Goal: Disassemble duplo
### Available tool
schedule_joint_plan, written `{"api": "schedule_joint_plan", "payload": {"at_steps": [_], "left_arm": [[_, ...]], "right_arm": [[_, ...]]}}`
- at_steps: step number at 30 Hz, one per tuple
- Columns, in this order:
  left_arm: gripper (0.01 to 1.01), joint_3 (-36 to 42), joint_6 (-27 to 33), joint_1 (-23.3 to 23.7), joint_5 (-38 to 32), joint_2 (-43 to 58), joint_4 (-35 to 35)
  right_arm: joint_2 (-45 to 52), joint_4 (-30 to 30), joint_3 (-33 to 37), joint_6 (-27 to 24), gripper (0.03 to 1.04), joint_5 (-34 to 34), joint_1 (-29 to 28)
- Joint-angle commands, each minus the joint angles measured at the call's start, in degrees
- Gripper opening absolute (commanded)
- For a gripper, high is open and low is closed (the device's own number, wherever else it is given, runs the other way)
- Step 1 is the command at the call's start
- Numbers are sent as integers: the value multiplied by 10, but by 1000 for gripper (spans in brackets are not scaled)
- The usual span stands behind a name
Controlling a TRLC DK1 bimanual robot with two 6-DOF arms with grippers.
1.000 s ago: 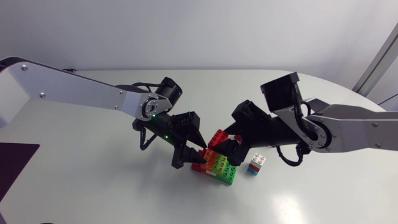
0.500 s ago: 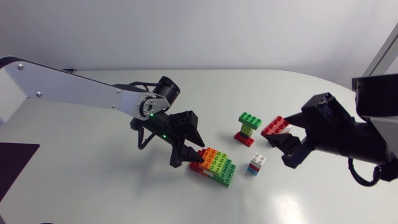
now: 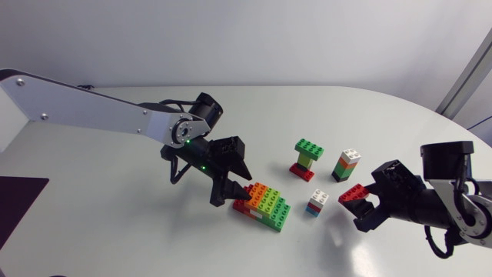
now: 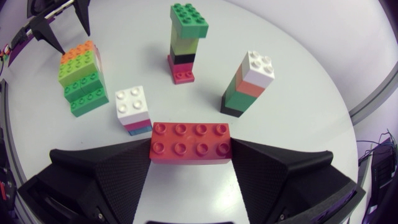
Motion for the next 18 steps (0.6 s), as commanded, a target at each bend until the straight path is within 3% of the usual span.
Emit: {"api": "schedule_joint_plan", "payload": {"at_steps": [1, 10, 14, 15, 18], "left_arm": [[715, -13, -9, -4, -11, -7, -10], [715, -12, -10, 0, -11, -9, -10], [721, -8, -10, 2, -11, -9, -10], [748, -7, -10, 2, -11, -9, -10], [769, 0, -11, 0, -11, -9, -10]], "right_arm": [[51, 23, -14, -22, 284, 0, -10], [143, 45, 9, -44, 323, 2, -11], [120, 42, 5, -49, 856, 2, -10], [103, 38, 4, -50, 905, 3, -9], [43, -10, 18, -51, 921, 3, 5]]}}
